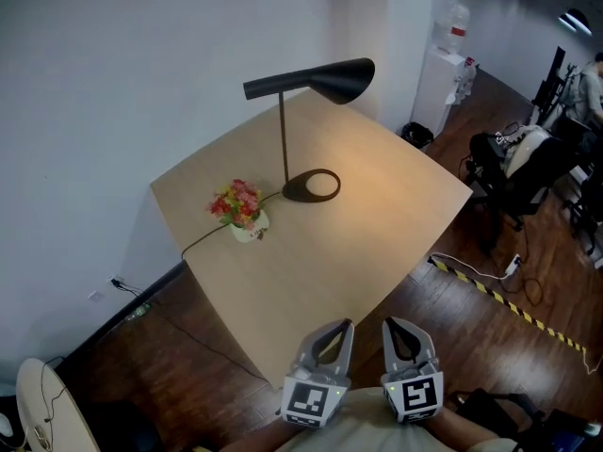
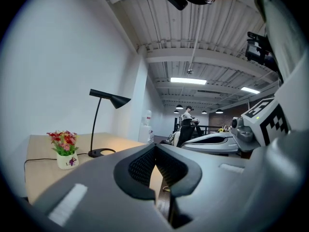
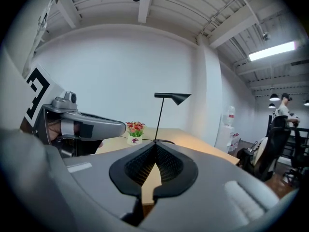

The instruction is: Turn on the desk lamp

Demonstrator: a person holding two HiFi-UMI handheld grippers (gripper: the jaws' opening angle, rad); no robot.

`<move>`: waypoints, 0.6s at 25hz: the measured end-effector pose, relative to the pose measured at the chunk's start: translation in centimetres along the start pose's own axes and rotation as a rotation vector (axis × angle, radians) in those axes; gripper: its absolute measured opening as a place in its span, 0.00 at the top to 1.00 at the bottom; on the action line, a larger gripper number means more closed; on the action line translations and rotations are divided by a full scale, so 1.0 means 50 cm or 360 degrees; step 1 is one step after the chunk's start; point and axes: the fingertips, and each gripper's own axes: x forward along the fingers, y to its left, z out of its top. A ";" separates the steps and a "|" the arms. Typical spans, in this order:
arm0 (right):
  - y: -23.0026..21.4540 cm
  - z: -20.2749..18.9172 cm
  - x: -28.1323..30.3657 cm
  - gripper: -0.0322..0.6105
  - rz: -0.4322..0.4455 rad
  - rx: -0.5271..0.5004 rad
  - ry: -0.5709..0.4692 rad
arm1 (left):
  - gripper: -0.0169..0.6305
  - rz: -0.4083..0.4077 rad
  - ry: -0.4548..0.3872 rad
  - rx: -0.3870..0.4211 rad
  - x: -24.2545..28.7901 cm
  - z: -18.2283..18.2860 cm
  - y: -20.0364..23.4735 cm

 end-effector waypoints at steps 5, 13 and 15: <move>-0.080 -0.046 -0.096 0.95 -0.0096 0.0096 0.0026 | 0.98 -0.0086 -0.0015 0.0045 0.017 -0.007 -0.114; -0.160 -0.079 -0.227 0.95 -0.0041 0.0126 -0.0045 | 0.98 -0.0085 0.0083 0.0130 0.006 -0.037 -0.290; -0.170 -0.093 -0.257 0.95 -0.0004 0.0142 -0.0052 | 0.98 -0.0066 0.0085 0.0140 -0.001 -0.038 -0.330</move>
